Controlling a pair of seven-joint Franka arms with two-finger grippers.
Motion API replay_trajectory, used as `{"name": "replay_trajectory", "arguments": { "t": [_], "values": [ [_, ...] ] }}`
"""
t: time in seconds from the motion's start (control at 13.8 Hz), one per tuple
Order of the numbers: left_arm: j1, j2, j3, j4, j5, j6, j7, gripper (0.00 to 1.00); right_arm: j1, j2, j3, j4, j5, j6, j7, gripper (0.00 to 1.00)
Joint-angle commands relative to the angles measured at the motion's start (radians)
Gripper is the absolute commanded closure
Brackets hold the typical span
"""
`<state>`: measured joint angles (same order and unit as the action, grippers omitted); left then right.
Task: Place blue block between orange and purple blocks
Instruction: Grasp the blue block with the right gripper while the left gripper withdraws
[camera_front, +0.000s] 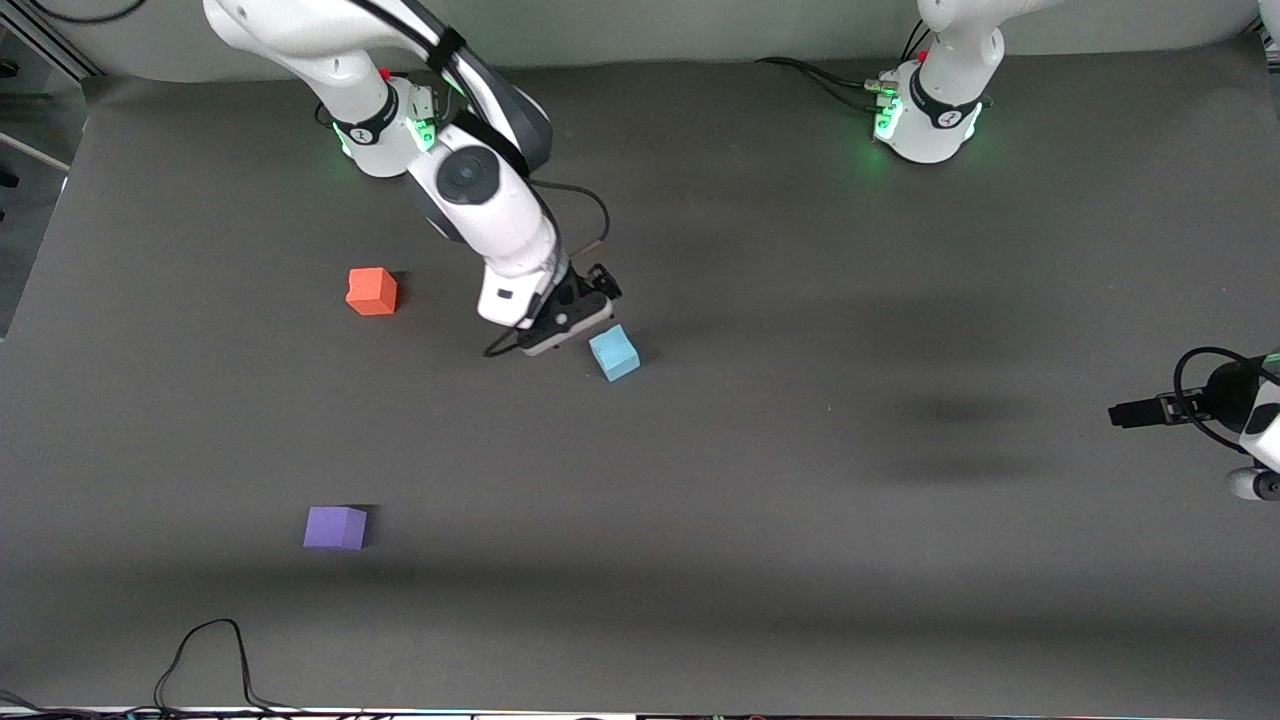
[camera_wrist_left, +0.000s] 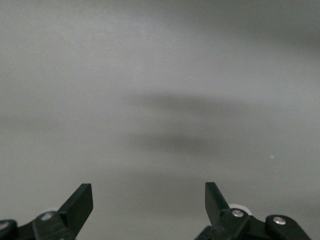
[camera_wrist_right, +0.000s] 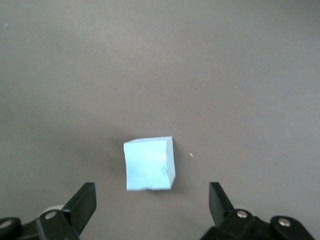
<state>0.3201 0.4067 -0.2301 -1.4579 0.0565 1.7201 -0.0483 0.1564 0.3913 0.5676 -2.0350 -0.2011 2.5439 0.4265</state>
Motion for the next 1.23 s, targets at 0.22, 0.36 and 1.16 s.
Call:
{"name": "replay_trajectory", "arguments": {
  "t": [0.22, 0.36, 1.16],
  "values": [
    [0.000, -0.115, -0.012, -0.228, 0.023, 0.142, 0.013, 0.00, 0.048, 0.251, 0.009, 0.119, -0.311, 0.045, 0.335, 0.00],
    [-0.001, -0.121, -0.012, -0.230, 0.023, 0.136, 0.013, 0.00, 0.058, 0.288, 0.009, 0.130, -0.392, 0.048, 0.397, 0.00],
    [-0.235, -0.350, 0.093, -0.188, 0.023, -0.128, -0.181, 0.00, 0.005, 0.269, 0.006, 0.130, -0.432, 0.016, 0.481, 0.99]
  ]
}}
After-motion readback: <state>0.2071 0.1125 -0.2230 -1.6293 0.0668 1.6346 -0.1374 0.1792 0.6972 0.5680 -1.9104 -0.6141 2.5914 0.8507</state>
